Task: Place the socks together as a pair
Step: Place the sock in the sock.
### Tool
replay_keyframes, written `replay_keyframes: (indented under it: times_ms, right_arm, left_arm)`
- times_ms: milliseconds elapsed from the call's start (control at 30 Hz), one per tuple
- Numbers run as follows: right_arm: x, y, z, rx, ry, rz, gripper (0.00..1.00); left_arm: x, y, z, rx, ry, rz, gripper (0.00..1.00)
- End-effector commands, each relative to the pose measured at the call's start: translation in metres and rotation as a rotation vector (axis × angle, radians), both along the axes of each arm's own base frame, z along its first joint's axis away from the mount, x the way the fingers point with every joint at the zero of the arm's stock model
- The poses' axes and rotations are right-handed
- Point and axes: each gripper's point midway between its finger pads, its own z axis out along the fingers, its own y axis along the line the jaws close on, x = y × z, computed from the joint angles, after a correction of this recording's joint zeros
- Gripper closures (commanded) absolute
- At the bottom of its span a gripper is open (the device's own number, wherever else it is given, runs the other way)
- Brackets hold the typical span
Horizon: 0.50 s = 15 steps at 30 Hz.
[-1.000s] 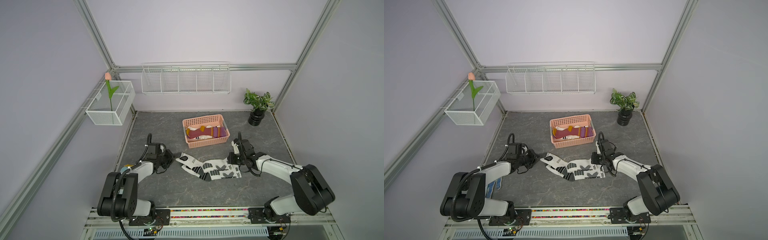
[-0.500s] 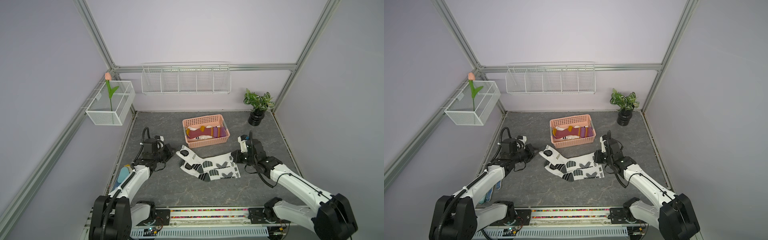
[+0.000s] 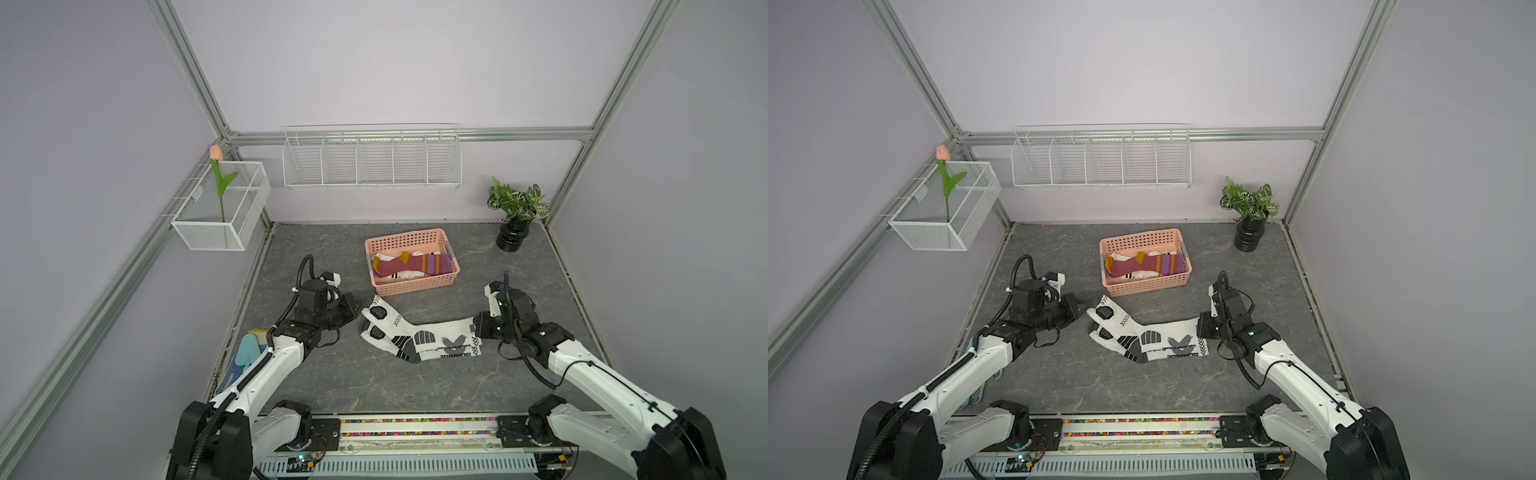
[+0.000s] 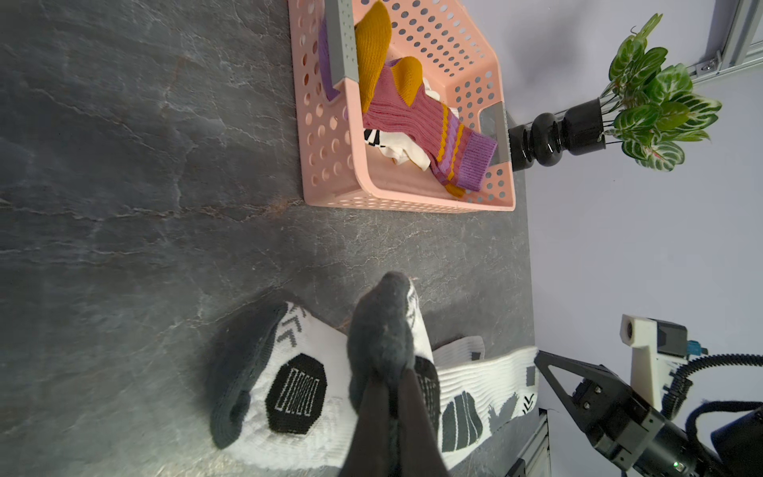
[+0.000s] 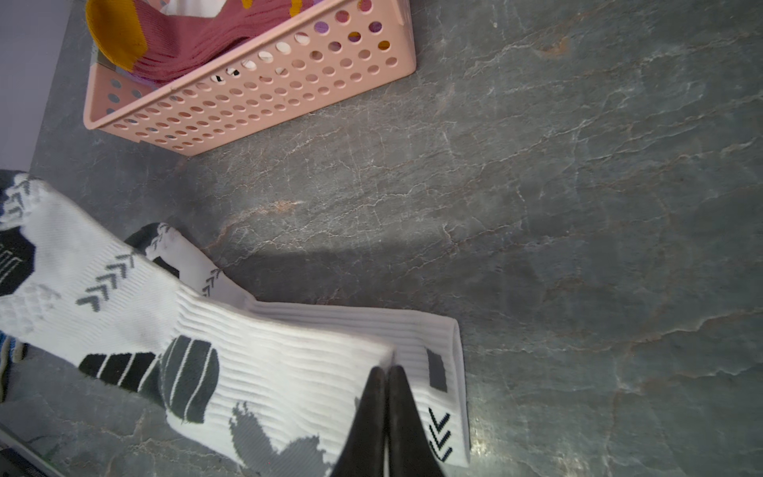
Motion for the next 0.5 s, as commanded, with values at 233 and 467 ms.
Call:
replay_keyframes:
  times_ms: [233,467]
  right_arm:
    - [-0.007,-0.013,-0.019,-0.069,0.039,-0.011,0.93]
    - [-0.006,-0.013,-0.032,-0.086,0.065,-0.006,0.93]
  left_arm:
    - [-0.009,-0.001,-0.024,-0.005,0.042,0.001,1.00]
    - [-0.009,-0.001,-0.042,0.032,0.067,-0.003,1.00]
